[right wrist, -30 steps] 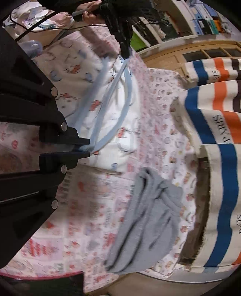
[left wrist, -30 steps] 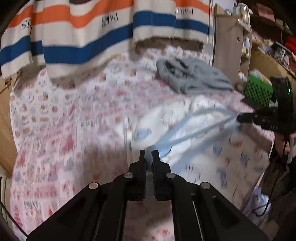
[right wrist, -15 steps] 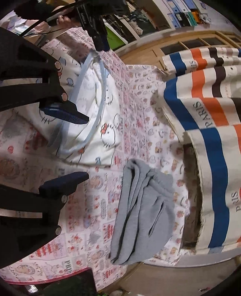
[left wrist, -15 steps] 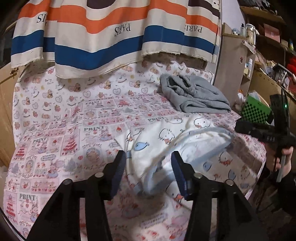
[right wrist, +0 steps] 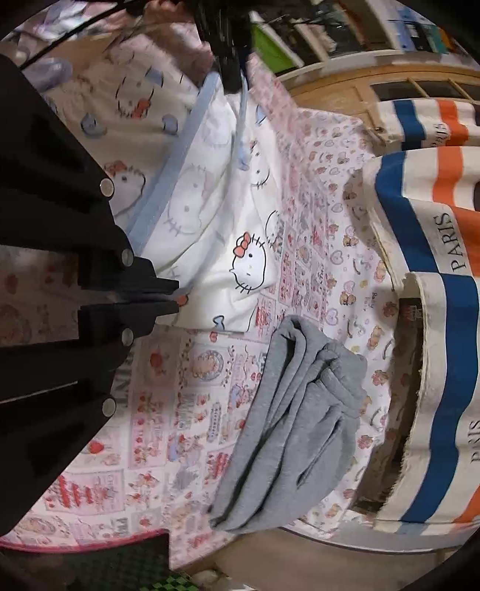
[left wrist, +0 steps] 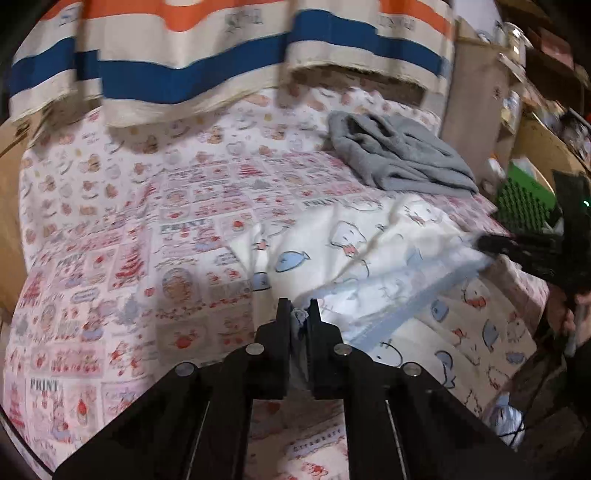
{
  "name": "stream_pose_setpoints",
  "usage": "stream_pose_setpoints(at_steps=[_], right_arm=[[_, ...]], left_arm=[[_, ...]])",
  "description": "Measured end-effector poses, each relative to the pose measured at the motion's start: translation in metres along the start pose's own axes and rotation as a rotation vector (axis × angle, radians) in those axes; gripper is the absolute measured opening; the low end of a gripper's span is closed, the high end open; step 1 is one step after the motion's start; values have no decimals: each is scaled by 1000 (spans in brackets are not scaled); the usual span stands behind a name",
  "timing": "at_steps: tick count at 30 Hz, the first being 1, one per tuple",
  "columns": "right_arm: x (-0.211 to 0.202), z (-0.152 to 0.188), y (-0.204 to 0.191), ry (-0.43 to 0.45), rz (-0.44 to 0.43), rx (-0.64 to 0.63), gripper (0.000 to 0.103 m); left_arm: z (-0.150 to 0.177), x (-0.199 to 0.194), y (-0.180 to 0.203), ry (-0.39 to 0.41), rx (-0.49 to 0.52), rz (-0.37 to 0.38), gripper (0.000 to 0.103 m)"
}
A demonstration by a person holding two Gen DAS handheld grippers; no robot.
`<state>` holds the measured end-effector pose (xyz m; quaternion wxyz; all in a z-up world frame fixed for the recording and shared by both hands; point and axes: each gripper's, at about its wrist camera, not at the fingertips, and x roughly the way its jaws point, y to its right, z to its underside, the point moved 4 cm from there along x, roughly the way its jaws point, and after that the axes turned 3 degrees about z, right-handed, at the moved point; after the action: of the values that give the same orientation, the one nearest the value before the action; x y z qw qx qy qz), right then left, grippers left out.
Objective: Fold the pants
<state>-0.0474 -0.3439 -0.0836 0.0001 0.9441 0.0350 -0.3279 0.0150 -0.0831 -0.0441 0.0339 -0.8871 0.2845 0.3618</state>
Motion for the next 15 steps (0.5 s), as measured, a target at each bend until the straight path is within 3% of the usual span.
stream_pose_setpoints(at_steps=[3, 7, 9, 10, 11, 13, 14, 15], right_arm=[[-15, 2, 6, 23, -13, 25, 4], [-17, 13, 5, -10, -27, 0, 4], [-15, 21, 4, -37, -60, -4, 5], [-15, 24, 4, -49, -81, -4, 5], [-18, 26, 3, -48, -126, -7, 9], [-25, 25, 5, -10, -162, 3, 25], [-28, 20, 10, 20, -151, 27, 39], [-30, 13, 15, 44, -143, 56, 44]], left_arm=[[3, -12, -3, 24, -5, 28, 6], [15, -14, 3, -20, 42, 47, 10], [21, -15, 5, -34, 65, 40, 21], [22, -17, 6, -35, 67, 48, 38], [22, -21, 4, -25, 57, 54, 55], [15, -30, -2, 17, 23, 59, 59], [9, -33, -5, 34, 10, 63, 59], [1, -36, -10, 55, -8, 58, 59]])
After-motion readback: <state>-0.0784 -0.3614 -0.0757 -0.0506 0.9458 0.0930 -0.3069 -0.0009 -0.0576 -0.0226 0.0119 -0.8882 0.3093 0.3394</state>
